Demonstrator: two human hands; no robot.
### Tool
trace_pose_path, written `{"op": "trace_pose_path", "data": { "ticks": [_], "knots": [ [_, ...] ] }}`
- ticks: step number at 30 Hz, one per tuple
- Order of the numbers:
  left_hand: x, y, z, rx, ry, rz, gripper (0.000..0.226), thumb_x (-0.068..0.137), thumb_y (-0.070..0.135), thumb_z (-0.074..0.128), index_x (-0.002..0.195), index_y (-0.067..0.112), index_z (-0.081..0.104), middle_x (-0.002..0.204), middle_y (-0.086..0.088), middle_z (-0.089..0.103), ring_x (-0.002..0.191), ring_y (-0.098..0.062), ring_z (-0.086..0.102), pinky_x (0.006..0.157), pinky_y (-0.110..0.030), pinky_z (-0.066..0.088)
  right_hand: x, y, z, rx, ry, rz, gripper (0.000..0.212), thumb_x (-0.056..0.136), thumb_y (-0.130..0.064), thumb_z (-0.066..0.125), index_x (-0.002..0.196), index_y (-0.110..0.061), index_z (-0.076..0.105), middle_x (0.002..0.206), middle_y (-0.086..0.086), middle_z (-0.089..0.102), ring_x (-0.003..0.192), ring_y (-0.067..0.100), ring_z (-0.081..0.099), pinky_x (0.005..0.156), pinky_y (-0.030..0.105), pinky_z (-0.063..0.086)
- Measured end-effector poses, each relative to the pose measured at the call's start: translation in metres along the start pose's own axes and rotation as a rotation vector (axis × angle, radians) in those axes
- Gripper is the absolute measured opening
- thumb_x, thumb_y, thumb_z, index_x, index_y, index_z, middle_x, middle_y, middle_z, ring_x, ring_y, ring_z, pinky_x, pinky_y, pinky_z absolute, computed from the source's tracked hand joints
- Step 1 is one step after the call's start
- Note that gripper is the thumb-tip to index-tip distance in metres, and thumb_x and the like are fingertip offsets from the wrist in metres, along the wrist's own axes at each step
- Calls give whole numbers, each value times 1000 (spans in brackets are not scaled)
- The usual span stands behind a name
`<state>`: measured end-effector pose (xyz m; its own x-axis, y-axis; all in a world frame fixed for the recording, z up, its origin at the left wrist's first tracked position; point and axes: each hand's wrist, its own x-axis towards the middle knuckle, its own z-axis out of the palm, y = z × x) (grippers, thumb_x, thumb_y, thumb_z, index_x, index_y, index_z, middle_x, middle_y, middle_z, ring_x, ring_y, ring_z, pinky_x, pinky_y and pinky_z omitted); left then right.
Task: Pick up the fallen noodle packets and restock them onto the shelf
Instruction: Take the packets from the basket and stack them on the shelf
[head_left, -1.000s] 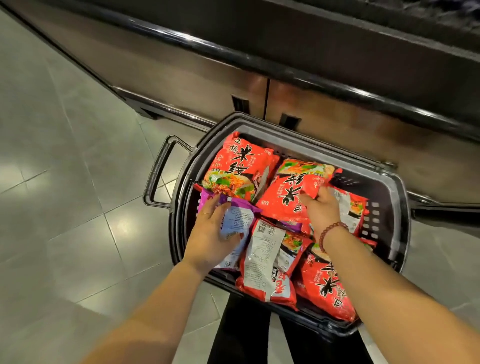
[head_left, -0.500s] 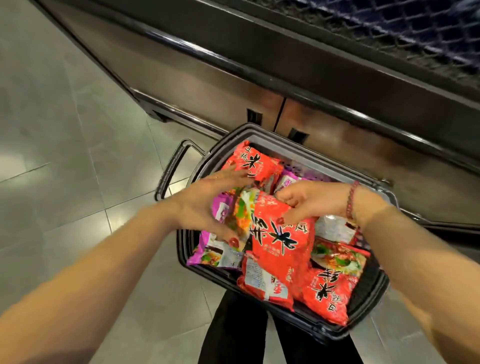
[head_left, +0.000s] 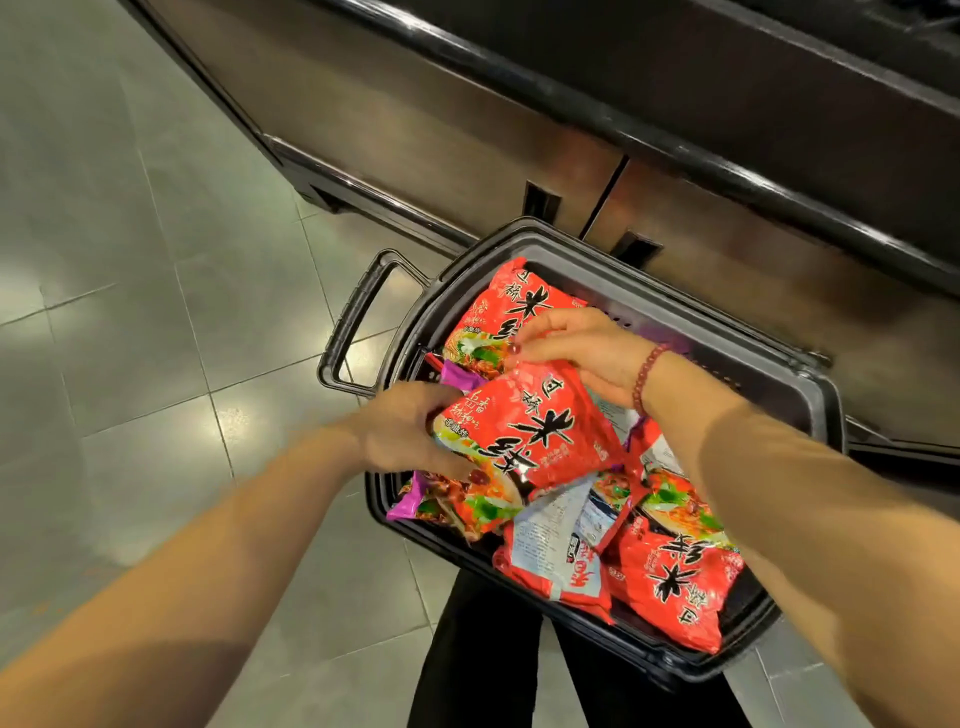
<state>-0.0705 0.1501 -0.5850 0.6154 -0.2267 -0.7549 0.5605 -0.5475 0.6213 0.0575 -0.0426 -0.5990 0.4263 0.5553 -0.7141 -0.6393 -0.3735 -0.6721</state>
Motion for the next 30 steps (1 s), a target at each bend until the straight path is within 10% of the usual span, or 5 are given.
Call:
{"op": "trace_pose_path", "data": {
  "ticks": [6, 16, 24, 30],
  "knots": [
    [-16, -39, 22, -689, 381, -73, 51, 72, 0, 78, 117, 12, 57, 102, -6, 74, 91, -20, 72, 74, -30, 59, 35, 40, -15, 206, 522, 189, 28, 74, -20, 82, 96, -14, 66, 100, 4, 67, 89, 12, 60, 66, 24, 47],
    [-4, -62, 48, -1038, 700, -95, 31, 83, 0, 68, 104, 20, 59, 87, 4, 76, 77, -13, 73, 61, -22, 56, 74, 71, 15, 259, 486, 354, 106, 36, -52, 90, 129, -16, 53, 125, 2, 62, 117, 22, 56, 102, 41, 43],
    [-19, -46, 59, -1063, 726, -80, 39, 76, 15, 72, 113, 17, 59, 104, -5, 74, 91, -23, 72, 72, -32, 60, 46, 67, 27, 184, 719, 116, 41, 71, -16, 84, 107, -10, 66, 102, 2, 69, 94, 20, 63, 85, 30, 47],
    [-54, -9, 67, -1021, 783, -25, 32, 85, 6, 69, 106, 27, 59, 103, -1, 73, 92, -17, 72, 68, -23, 57, -32, 38, 16, 243, 836, -97, 33, 78, -10, 78, 107, -9, 64, 98, 3, 69, 89, 17, 64, 84, 31, 50]
  ]
}}
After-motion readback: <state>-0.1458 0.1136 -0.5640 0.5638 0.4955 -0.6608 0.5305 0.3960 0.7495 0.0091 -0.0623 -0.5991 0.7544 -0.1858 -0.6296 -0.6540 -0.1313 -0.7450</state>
